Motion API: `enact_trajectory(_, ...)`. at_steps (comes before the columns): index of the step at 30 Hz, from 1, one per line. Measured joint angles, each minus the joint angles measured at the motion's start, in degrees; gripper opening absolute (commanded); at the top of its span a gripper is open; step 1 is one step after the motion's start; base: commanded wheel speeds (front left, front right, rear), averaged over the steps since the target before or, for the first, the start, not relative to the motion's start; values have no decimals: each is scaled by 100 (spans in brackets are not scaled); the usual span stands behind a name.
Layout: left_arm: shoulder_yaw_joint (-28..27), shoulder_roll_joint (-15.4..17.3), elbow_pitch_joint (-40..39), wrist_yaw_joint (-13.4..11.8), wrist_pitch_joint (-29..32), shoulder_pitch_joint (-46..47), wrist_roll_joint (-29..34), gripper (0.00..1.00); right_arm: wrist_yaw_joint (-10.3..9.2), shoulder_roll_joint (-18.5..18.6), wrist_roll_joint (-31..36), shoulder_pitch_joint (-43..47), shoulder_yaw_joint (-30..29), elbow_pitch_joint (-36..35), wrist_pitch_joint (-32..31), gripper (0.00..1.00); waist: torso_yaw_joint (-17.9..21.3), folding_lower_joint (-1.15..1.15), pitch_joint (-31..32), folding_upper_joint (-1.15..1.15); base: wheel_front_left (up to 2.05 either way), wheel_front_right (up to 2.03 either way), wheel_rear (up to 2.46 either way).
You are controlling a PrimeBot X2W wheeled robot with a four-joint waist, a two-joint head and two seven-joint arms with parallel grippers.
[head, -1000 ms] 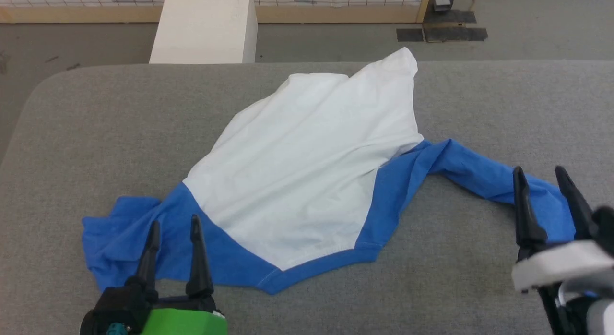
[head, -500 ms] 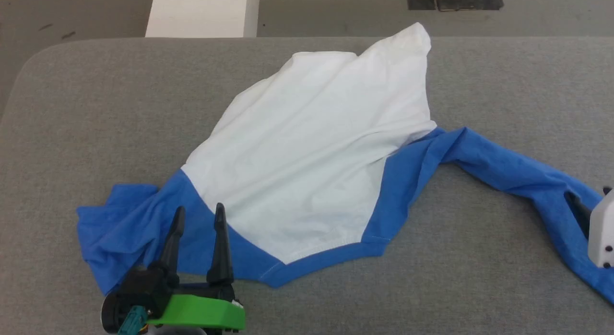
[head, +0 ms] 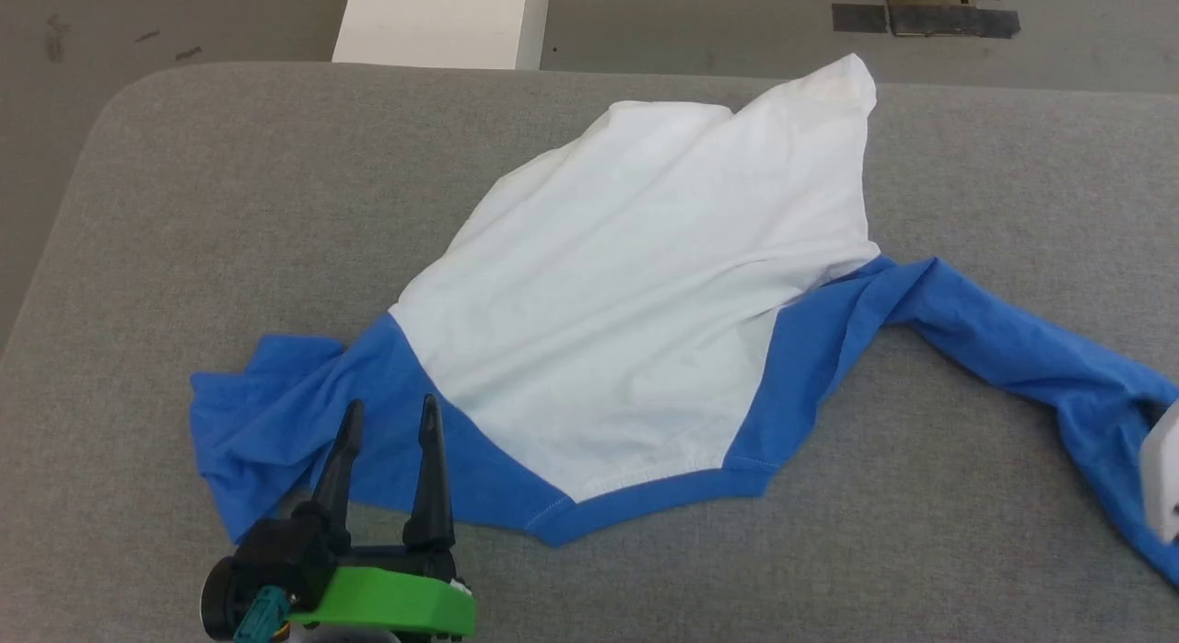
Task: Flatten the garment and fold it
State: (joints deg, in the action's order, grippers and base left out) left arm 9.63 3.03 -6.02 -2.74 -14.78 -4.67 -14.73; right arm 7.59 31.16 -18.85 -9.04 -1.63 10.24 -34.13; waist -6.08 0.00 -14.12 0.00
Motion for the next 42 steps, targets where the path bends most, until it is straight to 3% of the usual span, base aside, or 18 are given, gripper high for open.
enact_trajectory(6, 25, 0, -14, -1, 0, 3, 0, 100, 0, 649, 517, -829, -336, -162, 792, 0, 34, 0, -20, 0, 0, 0, 0)
enact_trajectory(11, 80, -1, -15, -4, 0, 9, -49, 100, -1, 994, 686, -983, -621, -46, 944, 3, -53, 0, -67, 0, 0, 0, 0)
enact_trajectory(12, 82, -1, -18, -11, 0, 9, -56, 100, 0, 979, 651, -979, -625, -36, 945, 37, -72, 0, -80, 0, 0, 0, 0)
enact_trajectory(13, 81, -1, -25, -14, 0, 9, -57, 100, 0, 907, 590, -979, -657, -40, 978, 64, -86, 0, -99, 0, 0, 0, 0)
enact_trajectory(14, 81, 0, -30, -24, 0, 9, -57, 100, 0, 822, 526, -979, -710, -41, 1013, 100, -94, 0, -117, 0, 0, 0, 0)
enact_trajectory(19, 92, -1, -24, -32, 0, 11, -57, 100, 0, 84, 270, -952, -951, -89, 1282, 100, -144, 0, -186, 0, 0, 0, 0)
enact_trajectory(25, 40, -1, -30, -31, 0, 16, -56, 100, -1, -454, -93, -941, -898, -424, 1325, 100, -104, 0, -190, 0, 0, 0, 0)
enact_trajectory(30, 67, -1, -16, -25, 0, 18, -66, 100, -1, -485, -758, -800, -583, -653, 71, 100, -49, 0, -197, 0, 0, 0, 0)
enact_trajectory(34, 120, -1, -3, -25, 0, 30, -98, 100, -1, -349, -902, -401, -554, -755, -867, 100, -50, 0, -235, 0, 0, 0, 0)
enact_trajectory(38, 170, -1, 4, -8, 0, 102, -122, 100, -1, -357, -842, -146, -711, -692, -1074, 100, -86, 0, -303, 0, 0, 0, 0)
enact_trajectory(42, 167, -1, 26, 18, 0, 155, -140, 100, -1, -606, -611, -21, -745, -369, -940, 100, -127, 0, -384, 0, 0, 0, 0)
